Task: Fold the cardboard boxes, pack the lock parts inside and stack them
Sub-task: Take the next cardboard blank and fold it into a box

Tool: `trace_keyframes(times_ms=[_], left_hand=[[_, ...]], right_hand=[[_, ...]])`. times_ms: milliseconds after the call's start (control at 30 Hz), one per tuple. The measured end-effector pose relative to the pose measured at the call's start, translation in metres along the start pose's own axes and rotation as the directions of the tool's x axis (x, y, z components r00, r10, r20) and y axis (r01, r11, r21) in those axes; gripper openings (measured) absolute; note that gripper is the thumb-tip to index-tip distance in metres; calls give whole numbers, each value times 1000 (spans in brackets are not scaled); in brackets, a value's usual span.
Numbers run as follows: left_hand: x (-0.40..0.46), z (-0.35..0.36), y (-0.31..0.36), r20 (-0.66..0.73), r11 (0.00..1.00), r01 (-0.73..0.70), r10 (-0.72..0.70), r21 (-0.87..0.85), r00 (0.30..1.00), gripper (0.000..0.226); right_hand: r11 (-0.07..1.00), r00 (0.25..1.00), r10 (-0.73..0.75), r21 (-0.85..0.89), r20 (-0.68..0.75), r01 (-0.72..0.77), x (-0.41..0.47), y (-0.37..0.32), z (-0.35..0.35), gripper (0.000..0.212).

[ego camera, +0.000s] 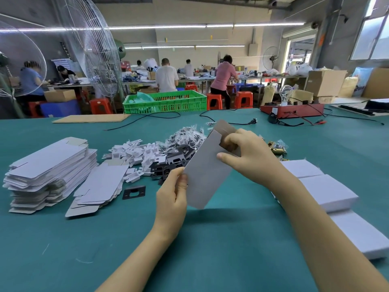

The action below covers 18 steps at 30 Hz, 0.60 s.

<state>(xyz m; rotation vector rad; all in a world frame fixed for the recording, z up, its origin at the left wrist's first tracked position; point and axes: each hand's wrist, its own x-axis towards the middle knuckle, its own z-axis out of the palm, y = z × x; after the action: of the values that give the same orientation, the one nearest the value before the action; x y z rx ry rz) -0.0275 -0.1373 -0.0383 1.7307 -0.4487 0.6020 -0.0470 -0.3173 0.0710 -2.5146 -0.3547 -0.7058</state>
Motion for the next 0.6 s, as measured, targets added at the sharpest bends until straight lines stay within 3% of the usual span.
trace_keyframes(times_ms=[100,167,233,300,400,467,600], left_hand=[[-1,1,5,-21,997,-50,51,65,998,27],[0,0,5,-74,963,-134,155,233,985,31],[3,0,3,-108,858,-175,257,484,960,56],[4,-1,1,-73,690,-220,369,690,927,81],[4,-1,-2,18,469,-275,482,839,876,95],[5,0,-4,26,435,-269,488,859,872,103],[6,0,-7,4,459,-245,464,854,886,114]], right_hand=[[1000,1000,2,-31,-25,-3,-1,-7,0,9],[999,1000,-5,-35,-8,5,-2,-12,0,17],[998,1000,-3,-62,-10,2,-2,-17,0,19],[998,999,4,-68,-36,-7,-2,-22,3,19],[999,998,35,-11,-47,-36,-3,-30,10,21],[997,996,73,-10,-44,-74,-4,-34,15,22],[988,990,143,50,-7,-143,-5,-38,23,22]])
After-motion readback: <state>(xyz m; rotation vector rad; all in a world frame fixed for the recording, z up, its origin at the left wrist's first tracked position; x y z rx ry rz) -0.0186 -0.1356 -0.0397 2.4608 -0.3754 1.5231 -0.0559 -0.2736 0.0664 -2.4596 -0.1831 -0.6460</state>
